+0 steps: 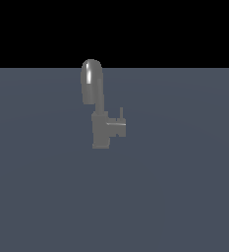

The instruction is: Turn on the faucet by rotating a designated handle.

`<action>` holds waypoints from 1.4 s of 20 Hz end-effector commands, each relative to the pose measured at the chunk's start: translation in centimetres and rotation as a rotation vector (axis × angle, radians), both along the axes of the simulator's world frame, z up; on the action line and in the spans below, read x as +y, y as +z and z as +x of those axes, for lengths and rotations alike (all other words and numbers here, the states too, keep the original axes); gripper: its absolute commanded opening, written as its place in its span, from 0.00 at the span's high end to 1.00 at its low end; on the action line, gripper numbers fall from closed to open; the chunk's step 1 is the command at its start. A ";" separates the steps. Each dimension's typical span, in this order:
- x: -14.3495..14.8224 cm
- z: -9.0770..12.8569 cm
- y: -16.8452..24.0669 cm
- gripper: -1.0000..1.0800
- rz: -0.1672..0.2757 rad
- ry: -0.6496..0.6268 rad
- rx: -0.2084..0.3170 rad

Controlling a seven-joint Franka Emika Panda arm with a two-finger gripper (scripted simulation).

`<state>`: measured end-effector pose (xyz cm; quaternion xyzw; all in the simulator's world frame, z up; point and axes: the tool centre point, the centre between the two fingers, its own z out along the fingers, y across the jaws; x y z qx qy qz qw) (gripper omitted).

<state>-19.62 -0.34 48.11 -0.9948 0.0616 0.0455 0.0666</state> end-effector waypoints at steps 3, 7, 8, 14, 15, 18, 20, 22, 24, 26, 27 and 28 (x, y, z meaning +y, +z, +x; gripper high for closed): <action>-0.1 2.4 -0.9 1.00 0.062 -0.063 0.062; -0.3 4.7 -1.9 1.00 0.121 -0.124 0.120; -0.4 5.3 -2.1 1.00 0.136 -0.139 0.135; -0.8 8.6 -4.0 1.00 0.229 -0.232 0.226; -0.9 9.1 -4.3 1.00 0.245 -0.248 0.241; -1.2 10.7 -5.4 1.00 0.294 -0.296 0.288; -1.4 11.8 -6.2 1.00 0.327 -0.328 0.320; -1.6 12.8 -7.1 1.00 0.360 -0.361 0.352; -1.8 13.8 -8.0 1.00 0.394 -0.394 0.384; -2.1 14.8 -9.0 1.00 0.429 -0.428 0.418; -2.2 15.3 -9.5 1.00 0.447 -0.445 0.435; -2.3 15.8 -10.0 1.00 0.465 -0.462 0.452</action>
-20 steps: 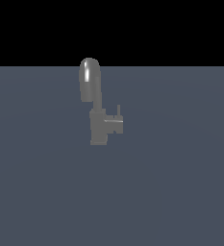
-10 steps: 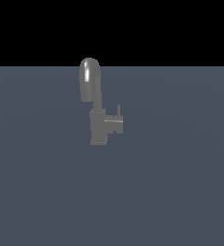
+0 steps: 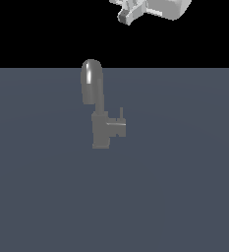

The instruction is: Turn on the faucet by rotating a designated handle.

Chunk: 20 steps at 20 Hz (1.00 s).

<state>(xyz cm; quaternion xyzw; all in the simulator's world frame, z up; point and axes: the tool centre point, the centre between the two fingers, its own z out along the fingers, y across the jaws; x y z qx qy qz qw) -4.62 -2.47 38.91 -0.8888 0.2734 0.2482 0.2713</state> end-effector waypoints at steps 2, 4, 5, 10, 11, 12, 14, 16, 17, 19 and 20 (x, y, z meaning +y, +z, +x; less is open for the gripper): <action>-0.4 1.7 -1.8 1.00 0.064 -0.062 0.060; -0.7 2.6 -3.0 1.00 0.101 -0.098 0.095; -0.8 3.0 -3.6 1.00 0.121 -0.117 0.113; -1.4 5.1 -6.9 1.00 0.221 -0.214 0.209; -1.5 5.5 -7.6 1.00 0.243 -0.235 0.229; -1.6 5.9 -8.3 1.00 0.264 -0.256 0.249; -1.7 6.7 -9.9 1.00 0.309 -0.299 0.291; -1.9 7.3 -11.5 1.00 0.354 -0.343 0.334; -1.9 7.7 -12.4 1.00 0.377 -0.365 0.356; -1.9 8.2 -14.1 1.00 0.423 -0.410 0.400; -1.9 8.5 -15.0 1.00 0.446 -0.433 0.422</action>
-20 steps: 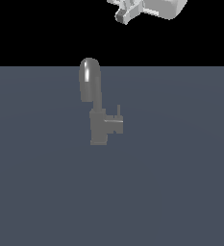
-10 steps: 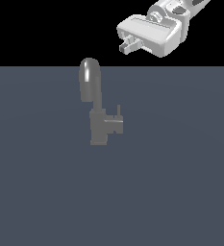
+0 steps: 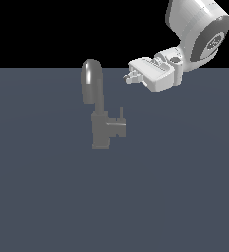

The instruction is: Turn on the faucet by rotating a designated handle.

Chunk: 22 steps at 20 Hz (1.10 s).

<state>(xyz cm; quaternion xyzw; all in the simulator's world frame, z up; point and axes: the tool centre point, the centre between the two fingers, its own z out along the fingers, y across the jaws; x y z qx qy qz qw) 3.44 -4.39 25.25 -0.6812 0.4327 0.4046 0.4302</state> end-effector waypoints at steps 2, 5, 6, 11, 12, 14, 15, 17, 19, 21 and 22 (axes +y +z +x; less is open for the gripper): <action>0.0 0.9 -3.0 1.00 0.081 -0.078 0.077; 0.2 1.4 -5.3 1.00 0.141 -0.137 0.135; 0.3 1.5 -6.0 1.00 0.158 -0.155 0.152; 0.8 1.8 -8.8 1.00 0.231 -0.226 0.222; 0.9 1.9 -9.3 1.00 0.242 -0.237 0.233; 1.1 1.9 -10.0 1.00 0.261 -0.256 0.251; 1.2 1.9 -10.3 1.00 0.268 -0.263 0.258; 1.3 2.0 -10.8 1.00 0.280 -0.275 0.270; 1.4 2.0 -11.0 1.00 0.287 -0.281 0.276; 1.5 2.0 -11.1 1.00 0.289 -0.283 0.277; 1.5 2.0 -11.1 1.00 0.289 -0.283 0.277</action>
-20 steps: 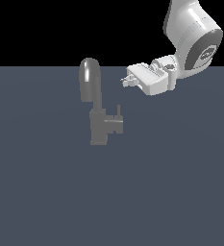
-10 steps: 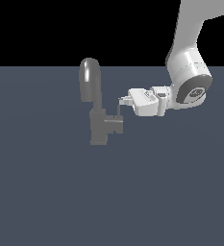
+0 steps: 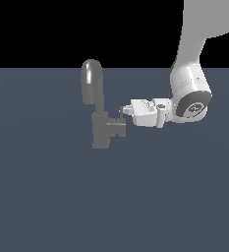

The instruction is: Turn on the faucet by rotating a designated handle.

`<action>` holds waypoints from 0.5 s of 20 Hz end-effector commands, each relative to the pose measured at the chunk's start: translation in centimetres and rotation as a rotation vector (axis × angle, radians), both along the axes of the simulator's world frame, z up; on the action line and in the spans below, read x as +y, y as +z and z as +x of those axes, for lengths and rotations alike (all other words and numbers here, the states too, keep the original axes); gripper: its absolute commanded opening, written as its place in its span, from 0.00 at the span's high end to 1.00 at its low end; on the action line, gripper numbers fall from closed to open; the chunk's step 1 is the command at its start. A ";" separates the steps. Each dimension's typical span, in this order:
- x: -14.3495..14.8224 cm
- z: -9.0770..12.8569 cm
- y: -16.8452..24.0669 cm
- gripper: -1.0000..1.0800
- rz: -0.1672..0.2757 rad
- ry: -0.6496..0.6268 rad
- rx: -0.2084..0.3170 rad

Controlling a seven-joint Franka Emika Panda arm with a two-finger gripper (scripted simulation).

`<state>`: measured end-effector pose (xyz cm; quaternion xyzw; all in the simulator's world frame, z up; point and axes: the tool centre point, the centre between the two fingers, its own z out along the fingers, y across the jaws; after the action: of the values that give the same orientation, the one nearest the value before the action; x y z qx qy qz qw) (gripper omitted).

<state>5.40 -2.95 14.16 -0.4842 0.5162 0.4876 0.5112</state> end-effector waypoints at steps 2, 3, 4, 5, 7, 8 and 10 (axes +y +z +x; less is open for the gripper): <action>0.0 0.0 0.0 1.00 0.002 -0.002 0.001; 0.0 0.0 0.0 1.00 0.002 -0.002 0.001; 0.0 0.0 0.0 1.00 0.002 -0.001 0.000; 0.0 -0.2 0.1 1.00 0.002 -0.001 0.000; 0.1 -0.8 0.2 1.00 0.002 -0.001 0.000; 0.1 -1.0 0.3 1.00 0.002 -0.001 0.000; 0.1 -1.6 0.4 1.00 0.002 -0.001 0.000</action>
<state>4.25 -2.84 14.45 -0.4834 0.5162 0.4877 0.5118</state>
